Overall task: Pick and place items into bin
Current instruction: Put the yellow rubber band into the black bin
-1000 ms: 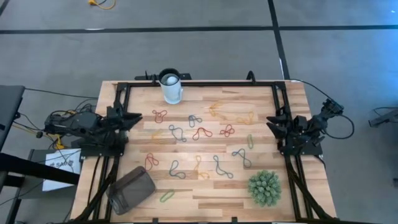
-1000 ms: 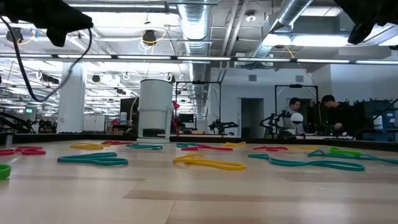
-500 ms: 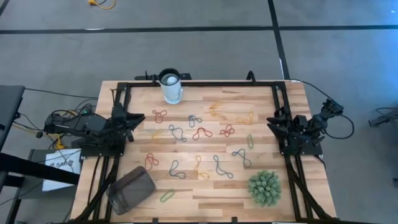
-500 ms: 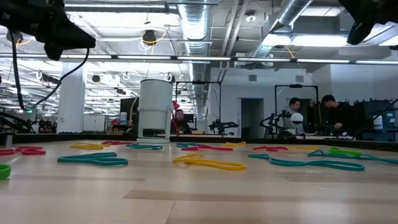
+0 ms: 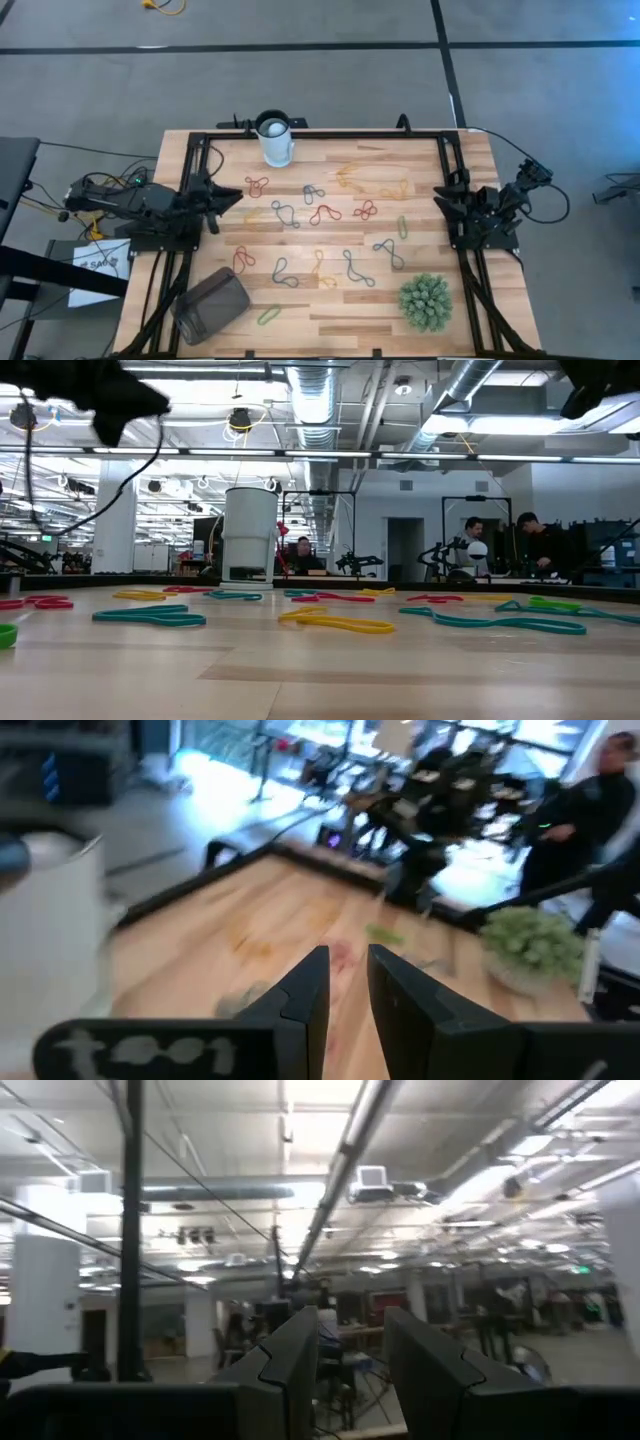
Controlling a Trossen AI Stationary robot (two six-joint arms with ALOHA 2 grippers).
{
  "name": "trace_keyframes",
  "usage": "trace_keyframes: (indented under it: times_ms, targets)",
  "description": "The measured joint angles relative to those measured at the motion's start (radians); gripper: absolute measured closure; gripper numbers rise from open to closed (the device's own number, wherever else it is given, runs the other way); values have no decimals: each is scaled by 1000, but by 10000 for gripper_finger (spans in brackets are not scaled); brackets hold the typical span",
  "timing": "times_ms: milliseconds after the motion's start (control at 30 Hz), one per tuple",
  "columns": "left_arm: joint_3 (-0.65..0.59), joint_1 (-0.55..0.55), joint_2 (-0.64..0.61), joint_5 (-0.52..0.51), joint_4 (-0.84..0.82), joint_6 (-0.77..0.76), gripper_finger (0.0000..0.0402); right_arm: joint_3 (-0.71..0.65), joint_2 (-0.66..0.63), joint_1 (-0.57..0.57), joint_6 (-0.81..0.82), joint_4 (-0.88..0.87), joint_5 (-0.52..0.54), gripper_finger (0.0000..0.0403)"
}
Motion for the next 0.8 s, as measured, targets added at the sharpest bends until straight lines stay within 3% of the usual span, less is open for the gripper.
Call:
trace_keyframes:
  times_ms: [133,233,367,533,800]
  targets:
    - [88,-1,204,54,100,132,340,0,21,-26,8,42,-6,290]
    - [187,12,350,-15,-45,124,340,1,32,-57,19,39,38,290]
    - [274,39,506,-93,-250,76,340,0,40,-93,12,10,233,290]
    - [304,48,633,-53,-400,10,340,0,41,-118,85,-119,413,290]
    - [305,62,757,35,-504,-211,340,0,41,-129,406,-377,420,290]
